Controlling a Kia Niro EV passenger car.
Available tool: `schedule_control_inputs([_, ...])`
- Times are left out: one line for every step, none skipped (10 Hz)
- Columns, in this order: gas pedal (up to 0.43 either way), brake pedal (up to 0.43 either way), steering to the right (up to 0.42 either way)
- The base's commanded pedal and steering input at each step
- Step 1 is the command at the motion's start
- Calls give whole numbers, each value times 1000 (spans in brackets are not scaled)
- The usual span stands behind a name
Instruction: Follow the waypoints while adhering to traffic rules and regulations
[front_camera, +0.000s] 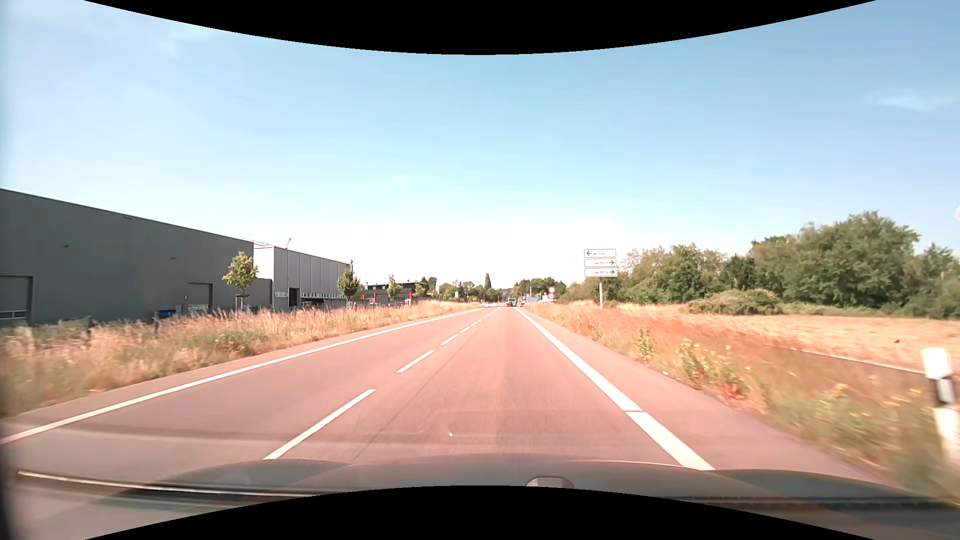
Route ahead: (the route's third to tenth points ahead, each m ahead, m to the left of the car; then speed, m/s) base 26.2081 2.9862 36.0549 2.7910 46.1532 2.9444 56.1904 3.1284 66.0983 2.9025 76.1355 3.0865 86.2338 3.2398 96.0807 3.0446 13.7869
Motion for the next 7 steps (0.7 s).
schedule_control_inputs([8,0,-4])
schedule_control_inputs([20,0,-4])
schedule_control_inputs([20,0,-4])
schedule_control_inputs([20,0,-4])
schedule_control_inputs([20,0,-4])
schedule_control_inputs([20,0,-4])
schedule_control_inputs([20,0,-4])
